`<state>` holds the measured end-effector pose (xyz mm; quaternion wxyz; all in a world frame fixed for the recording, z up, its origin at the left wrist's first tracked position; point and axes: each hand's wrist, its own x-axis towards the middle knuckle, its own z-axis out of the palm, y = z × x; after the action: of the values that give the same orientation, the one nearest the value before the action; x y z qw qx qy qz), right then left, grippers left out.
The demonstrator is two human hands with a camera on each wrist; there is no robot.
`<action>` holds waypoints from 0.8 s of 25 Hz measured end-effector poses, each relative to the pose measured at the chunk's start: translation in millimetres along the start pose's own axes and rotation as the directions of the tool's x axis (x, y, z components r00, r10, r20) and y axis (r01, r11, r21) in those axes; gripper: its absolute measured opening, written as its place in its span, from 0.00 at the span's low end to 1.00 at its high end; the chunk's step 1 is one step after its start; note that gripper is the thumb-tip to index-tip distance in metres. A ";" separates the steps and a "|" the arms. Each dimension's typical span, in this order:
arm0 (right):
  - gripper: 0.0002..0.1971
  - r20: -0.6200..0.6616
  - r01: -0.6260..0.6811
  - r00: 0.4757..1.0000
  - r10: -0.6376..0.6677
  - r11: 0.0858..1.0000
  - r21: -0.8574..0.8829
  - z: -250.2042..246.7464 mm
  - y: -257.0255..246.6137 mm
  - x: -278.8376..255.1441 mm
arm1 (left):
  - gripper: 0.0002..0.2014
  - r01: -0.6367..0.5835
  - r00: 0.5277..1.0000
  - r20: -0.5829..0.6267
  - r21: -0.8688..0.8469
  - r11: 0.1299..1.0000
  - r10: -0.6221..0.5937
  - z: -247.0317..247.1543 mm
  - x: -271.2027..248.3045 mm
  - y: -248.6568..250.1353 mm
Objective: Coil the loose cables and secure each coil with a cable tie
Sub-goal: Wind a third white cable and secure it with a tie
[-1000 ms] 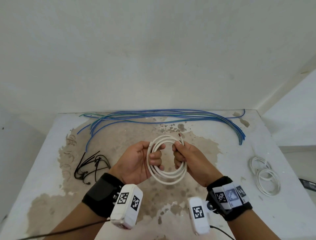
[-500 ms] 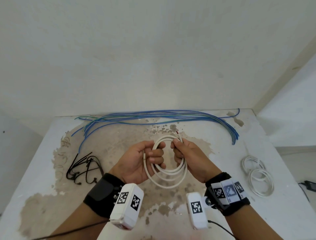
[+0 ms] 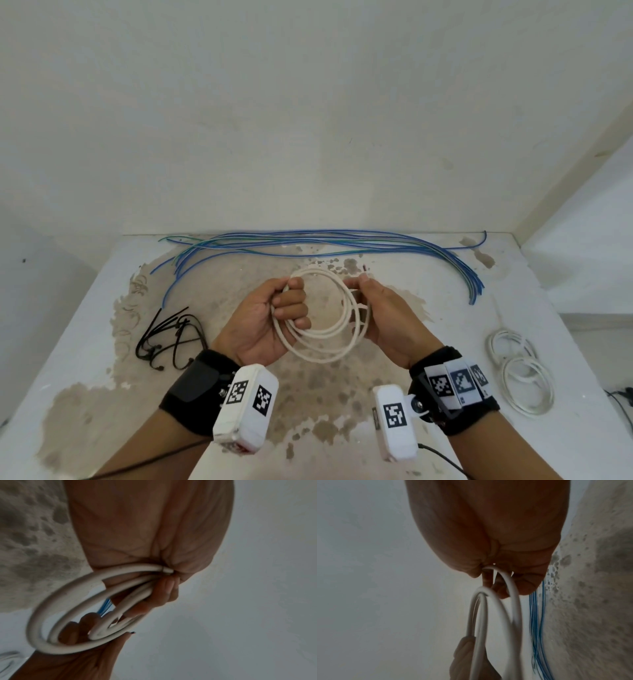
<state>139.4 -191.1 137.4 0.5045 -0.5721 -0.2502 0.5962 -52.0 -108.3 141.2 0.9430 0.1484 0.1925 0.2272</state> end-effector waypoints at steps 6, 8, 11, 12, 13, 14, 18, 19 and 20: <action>0.19 -0.075 0.018 0.997 -0.003 0.979 0.204 5.2 -4.2 12.1 | 0.02 -0.027 0.997 0.072 -0.010 1.000 0.028 -10.5 -9.3 20.2; 0.20 -0.080 0.032 0.997 -0.019 0.986 0.162 9.4 -8.5 18.6 | 0.03 0.032 0.995 0.099 -0.009 0.999 -0.031 -14.0 -11.6 19.8; 0.21 -0.001 0.015 1.000 -0.015 1.000 -0.027 15.3 -13.0 22.4 | 0.04 0.108 0.992 0.061 0.057 0.993 -0.111 -15.0 -14.1 18.3; 0.22 0.053 0.012 0.999 -0.006 0.994 -0.110 17.5 -13.8 21.9 | 0.05 0.132 0.990 0.038 0.100 0.986 -0.136 -13.9 -15.5 18.6; 0.22 0.110 0.009 0.994 0.010 0.985 -0.171 19.3 -14.9 20.0 | 0.06 0.151 0.988 0.006 0.148 0.977 -0.153 -11.5 -16.0 18.6; 0.22 0.158 0.005 0.987 0.028 0.979 -0.205 20.8 -15.7 18.4 | 0.07 0.167 0.986 -0.040 0.201 0.965 -0.162 -7.8 -16.1 18.9; 0.22 0.294 -0.005 0.953 0.079 0.969 -0.247 27.3 -18.4 11.1 | 0.12 0.250 0.959 -0.237 0.436 0.865 -0.157 5.9 -13.4 20.6; 0.22 0.306 -0.004 0.948 0.088 0.965 -0.264 28.9 -17.7 10.0 | 0.11 0.264 0.955 -0.253 0.489 0.832 -0.155 8.0 -12.3 21.2; 0.22 0.309 -0.008 0.946 0.097 0.960 -0.278 29.9 -16.4 9.2 | 0.11 0.278 0.951 -0.267 0.528 0.802 -0.153 9.7 -11.5 21.7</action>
<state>118.1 -168.6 154.3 0.3572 -0.5385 -0.3930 0.6542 -65.4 -97.2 161.1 0.8517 0.3700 0.3651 0.0660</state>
